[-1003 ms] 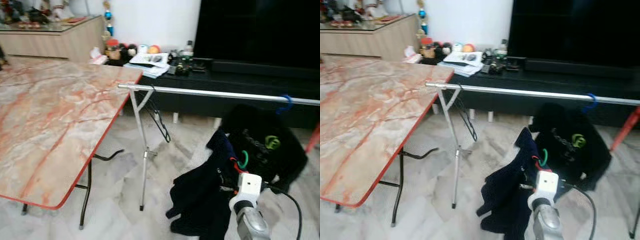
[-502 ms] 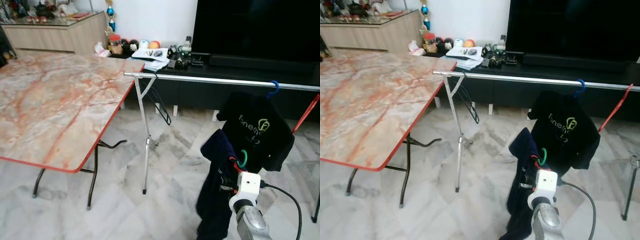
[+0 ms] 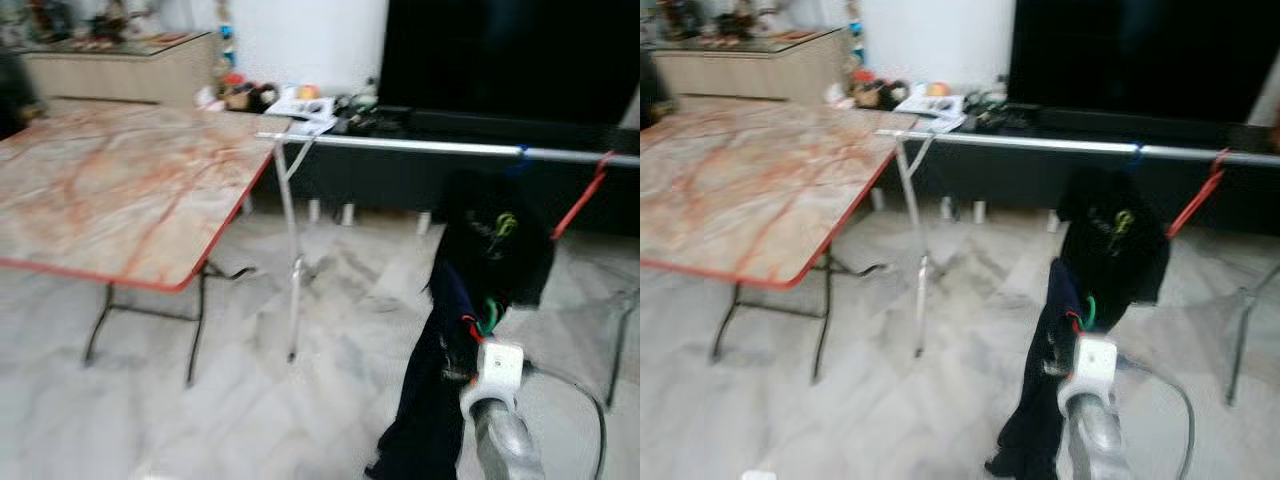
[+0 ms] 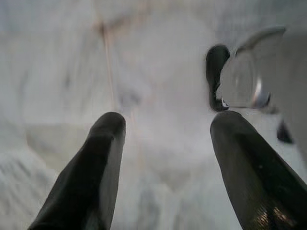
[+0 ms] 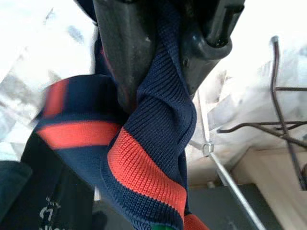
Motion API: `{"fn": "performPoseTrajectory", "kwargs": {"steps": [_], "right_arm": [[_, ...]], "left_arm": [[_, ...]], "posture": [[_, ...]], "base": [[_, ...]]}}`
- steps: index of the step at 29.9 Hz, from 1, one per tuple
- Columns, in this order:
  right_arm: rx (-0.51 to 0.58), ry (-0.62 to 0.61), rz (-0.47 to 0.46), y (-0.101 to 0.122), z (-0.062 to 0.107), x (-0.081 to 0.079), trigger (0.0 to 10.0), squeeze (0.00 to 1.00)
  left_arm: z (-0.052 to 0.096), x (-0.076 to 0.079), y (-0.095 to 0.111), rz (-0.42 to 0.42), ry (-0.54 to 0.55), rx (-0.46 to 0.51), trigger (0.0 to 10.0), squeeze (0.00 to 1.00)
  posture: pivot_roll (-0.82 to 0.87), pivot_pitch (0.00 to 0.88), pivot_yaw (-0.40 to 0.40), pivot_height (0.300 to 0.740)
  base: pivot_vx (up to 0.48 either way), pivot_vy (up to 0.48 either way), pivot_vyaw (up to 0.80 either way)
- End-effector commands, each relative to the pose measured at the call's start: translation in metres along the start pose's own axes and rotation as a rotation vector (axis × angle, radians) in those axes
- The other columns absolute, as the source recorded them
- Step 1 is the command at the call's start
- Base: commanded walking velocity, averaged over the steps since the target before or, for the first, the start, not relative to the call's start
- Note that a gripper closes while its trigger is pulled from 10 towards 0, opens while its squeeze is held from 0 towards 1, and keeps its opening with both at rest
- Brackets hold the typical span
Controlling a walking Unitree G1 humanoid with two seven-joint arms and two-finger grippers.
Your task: Hang hanger
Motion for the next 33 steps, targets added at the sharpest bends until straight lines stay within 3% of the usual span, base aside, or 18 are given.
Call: {"fn": "performPoseTrajectory", "kwargs": {"steps": [1, 22, 28, 33], "right_arm": [[0.027, 0.013, 0.009, 0.01, -0.004, -0.005, 10.0, 0.0], [-0.052, 0.0, 0.09, 0.005, -0.007, 0.0, 10.0, 0.0], [-0.092, 0.011, 0.121, 0.004, -0.008, 0.0, 10.0, 0.0], [-0.234, 0.082, 0.334, 0.004, -0.012, 0.003, 10.0, 0.0]], "left_arm": [[0.0, -0.007, 0.006, 0.001, 0.015, 0.01, 10.0, 0.0], [0.0, -0.011, 0.009, -0.003, 0.045, 0.024, 10.0, 0.0], [0.0, -0.014, 0.013, -0.039, 0.072, 0.049, 10.0, 0.0], [0.003, -0.023, 0.025, -0.011, 0.17, 0.126, 10.0, 0.0]], "posture": [[0.09, 0.0, 0.008, 0.74], [0.09, 0.0, 0.008, 0.74], [0.1, 0.0, 0.007, 0.74], [0.11, 0.0, 0.0, 0.74]], "base": [[-0.304, 0.0, 0.0], [-0.043, 0.0, 0.0], [0.0, 0.0, 0.0], [0.0, 0.0, 0.0]]}}
Point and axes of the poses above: a point about 5 cm out from each wrist's last joint towards the gripper, its own z axis pointing back from the gripper into the wrist, its own y axis along the axis of the wrist's last joint, x = y × z, the point moved 6 cm from there along -z, pointing out of the wrist towards the gripper, and after that the axes turned 14 degrees about -z, right-handed, at the moved point
